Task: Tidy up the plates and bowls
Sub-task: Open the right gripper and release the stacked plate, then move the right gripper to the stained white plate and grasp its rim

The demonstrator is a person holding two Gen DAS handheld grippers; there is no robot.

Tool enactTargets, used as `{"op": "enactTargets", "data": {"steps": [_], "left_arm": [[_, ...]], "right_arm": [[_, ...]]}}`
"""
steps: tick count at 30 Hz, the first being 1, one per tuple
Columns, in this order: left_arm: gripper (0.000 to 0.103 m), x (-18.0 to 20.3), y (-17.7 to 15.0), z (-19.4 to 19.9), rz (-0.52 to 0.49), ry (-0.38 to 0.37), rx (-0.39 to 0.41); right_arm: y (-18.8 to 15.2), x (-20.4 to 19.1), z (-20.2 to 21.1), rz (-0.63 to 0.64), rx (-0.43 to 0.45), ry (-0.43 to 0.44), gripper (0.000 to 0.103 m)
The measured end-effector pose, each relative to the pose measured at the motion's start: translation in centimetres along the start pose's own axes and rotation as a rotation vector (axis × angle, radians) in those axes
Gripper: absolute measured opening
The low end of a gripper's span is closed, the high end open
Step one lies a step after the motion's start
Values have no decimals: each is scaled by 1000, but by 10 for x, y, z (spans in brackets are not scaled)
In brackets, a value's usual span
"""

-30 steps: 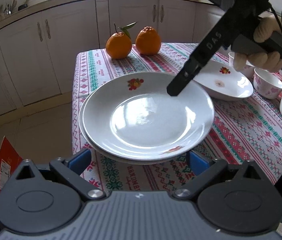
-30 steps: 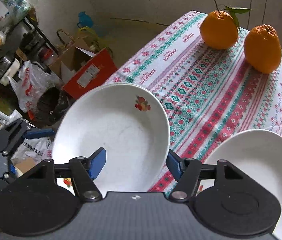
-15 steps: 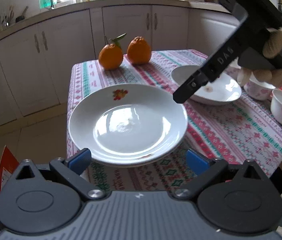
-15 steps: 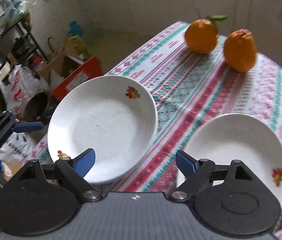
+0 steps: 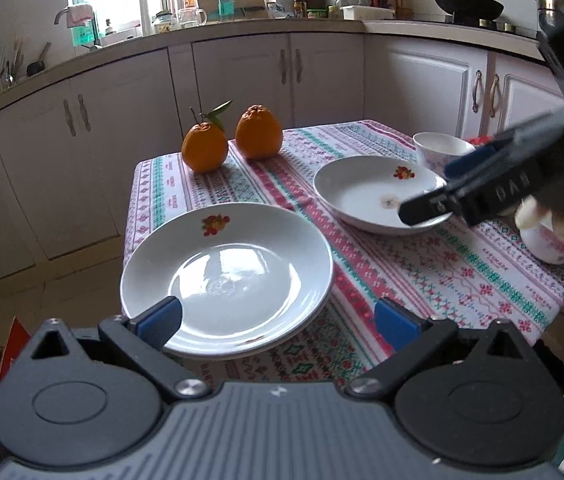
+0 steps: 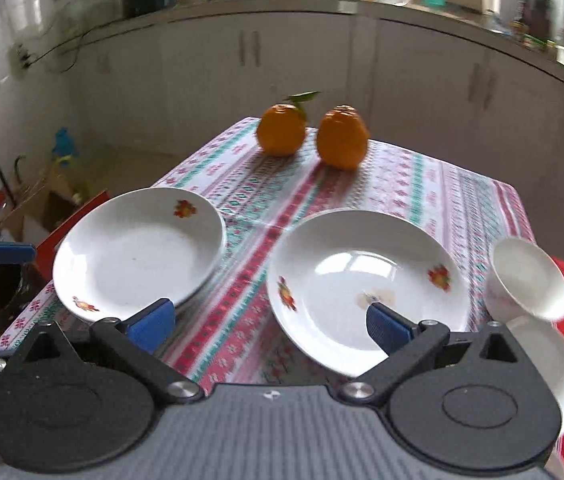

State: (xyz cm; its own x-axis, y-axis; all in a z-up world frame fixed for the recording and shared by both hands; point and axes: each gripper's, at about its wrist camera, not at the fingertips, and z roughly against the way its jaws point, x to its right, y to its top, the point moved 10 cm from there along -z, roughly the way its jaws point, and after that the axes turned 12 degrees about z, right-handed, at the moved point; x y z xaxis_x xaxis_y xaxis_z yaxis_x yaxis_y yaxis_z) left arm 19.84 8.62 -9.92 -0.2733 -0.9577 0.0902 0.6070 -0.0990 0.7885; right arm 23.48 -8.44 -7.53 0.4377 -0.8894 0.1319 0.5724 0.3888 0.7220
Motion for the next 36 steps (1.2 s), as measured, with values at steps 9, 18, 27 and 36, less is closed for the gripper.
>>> {"op": "enactTargets", "data": {"steps": [9, 18, 27, 36], "left_arm": [[102, 13, 29, -21, -33, 13, -13], [102, 36, 78, -64, -135, -14, -22], [102, 70, 93, -110, -252, -96, -77], [102, 81, 63, -98, -148, -70, -67]], "right_arm": [[-31, 22, -8, -89, -18, -42, 103], [-52, 34, -28, -146, -85, -69, 103], [-49, 47, -31, -85, -114, -143, 103], [-35, 71, 4, -102, -70, -83, 103]]}}
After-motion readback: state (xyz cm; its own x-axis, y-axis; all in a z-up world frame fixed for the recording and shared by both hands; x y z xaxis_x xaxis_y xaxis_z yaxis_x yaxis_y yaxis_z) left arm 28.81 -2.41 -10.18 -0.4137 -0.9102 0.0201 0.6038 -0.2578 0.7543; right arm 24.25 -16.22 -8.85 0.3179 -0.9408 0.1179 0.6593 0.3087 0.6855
